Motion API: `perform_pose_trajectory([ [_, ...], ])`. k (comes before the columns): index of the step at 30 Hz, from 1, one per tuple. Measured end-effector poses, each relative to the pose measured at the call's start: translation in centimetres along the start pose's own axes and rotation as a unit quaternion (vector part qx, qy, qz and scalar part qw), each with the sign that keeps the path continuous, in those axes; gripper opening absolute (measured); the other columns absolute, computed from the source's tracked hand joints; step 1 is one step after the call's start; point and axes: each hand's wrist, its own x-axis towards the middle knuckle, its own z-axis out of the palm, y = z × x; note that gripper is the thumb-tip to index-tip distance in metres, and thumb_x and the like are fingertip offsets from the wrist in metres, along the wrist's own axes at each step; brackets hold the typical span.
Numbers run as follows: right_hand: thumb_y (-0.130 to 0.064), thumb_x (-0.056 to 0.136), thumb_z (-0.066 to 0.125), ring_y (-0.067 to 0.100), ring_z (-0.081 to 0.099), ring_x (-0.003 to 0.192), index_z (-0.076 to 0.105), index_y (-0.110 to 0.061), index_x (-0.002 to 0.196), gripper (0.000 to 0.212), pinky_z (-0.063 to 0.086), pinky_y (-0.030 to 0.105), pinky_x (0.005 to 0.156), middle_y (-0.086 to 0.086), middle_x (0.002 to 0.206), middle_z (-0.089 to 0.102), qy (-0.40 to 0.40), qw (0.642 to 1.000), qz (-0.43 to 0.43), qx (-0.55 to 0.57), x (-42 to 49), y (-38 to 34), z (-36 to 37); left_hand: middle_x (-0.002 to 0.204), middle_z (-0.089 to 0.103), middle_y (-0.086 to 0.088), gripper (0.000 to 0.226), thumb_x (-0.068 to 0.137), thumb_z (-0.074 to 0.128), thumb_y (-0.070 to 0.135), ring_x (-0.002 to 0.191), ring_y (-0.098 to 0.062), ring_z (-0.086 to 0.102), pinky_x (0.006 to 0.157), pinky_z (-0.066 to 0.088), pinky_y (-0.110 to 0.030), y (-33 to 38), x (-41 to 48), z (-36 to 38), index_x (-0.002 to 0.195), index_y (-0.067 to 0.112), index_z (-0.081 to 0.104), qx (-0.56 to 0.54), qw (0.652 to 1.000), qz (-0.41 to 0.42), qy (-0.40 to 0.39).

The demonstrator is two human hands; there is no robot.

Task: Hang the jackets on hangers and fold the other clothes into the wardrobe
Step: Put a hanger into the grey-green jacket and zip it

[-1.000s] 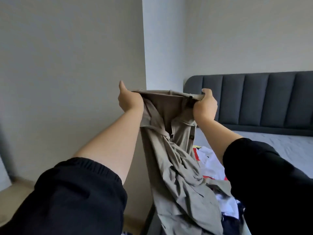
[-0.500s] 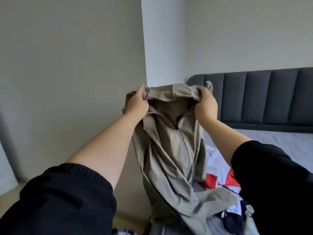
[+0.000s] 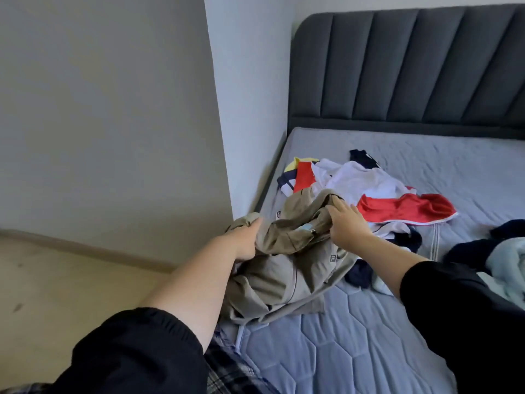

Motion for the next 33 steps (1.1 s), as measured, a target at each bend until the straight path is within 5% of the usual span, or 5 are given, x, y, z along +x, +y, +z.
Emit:
perform_pose_trajectory([
  [9,-0.003,0.081,0.05,0.033,0.042,0.119,0.049,-0.007,0.123,0.042,0.039,0.037,0.08,0.014,0.129,0.043,0.033,0.995,0.089,0.042,0.3,0.3,6.0,0.136,0.053,-0.003,0.038,0.094,0.044,0.02,0.122,-0.028,0.051,0.095,0.043,-0.034,-4.0,3.1,5.2,0.128,0.032,0.055,0.062,0.992,-0.062,0.087],
  [16,-0.008,0.077,0.06,0.034,0.03,0.133,0.017,-0.031,0.148,0.087,0.039,0.05,0.103,0.008,0.146,0.026,-0.255,0.965,0.039,0.053,1.5,0.1,10.0,0.14,0.033,-0.011,0.062,0.083,0.053,0.001,0.123,-0.031,0.037,0.096,0.04,-0.037,-5.3,4.8,6.4,0.14,0.02,0.038,0.044,0.967,-0.09,0.232],
  [22,-0.01,0.083,0.047,0.029,0.057,0.091,0.061,-0.015,0.095,0.02,0.045,0.032,0.072,0.009,0.103,0.064,-0.099,0.964,0.191,0.154,2.1,0.4,11.0,0.148,0.037,-0.012,0.064,0.086,0.046,0.004,0.131,-0.033,0.041,0.106,0.037,-0.039,-5.4,6.5,6.9,0.147,0.015,0.029,-0.261,0.95,-0.164,0.055],
  [27,0.001,0.085,0.043,0.029,0.052,0.084,0.057,-0.005,0.073,0.019,0.035,0.028,0.067,0.013,0.085,0.058,-0.042,0.908,0.242,0.338,2.5,0.3,10.0,0.071,0.055,-0.013,0.02,0.087,0.042,0.002,0.058,-0.028,0.052,0.049,0.04,-0.026,-5.6,5.7,6.2,0.074,0.006,0.057,-0.28,0.939,-0.191,0.056],
  [33,0.007,0.079,0.039,0.026,0.053,0.082,0.059,-0.008,0.091,0.027,0.037,0.026,0.062,0.011,0.086,0.059,0.053,0.884,0.197,0.421,3.1,-2.8,4.5,0.06,0.035,-0.004,0.034,0.085,0.04,-0.005,0.067,-0.021,0.037,0.056,0.027,-0.027,-3.7,4.8,0.9,0.055,0.01,0.035,-0.267,0.937,-0.148,0.172],
])
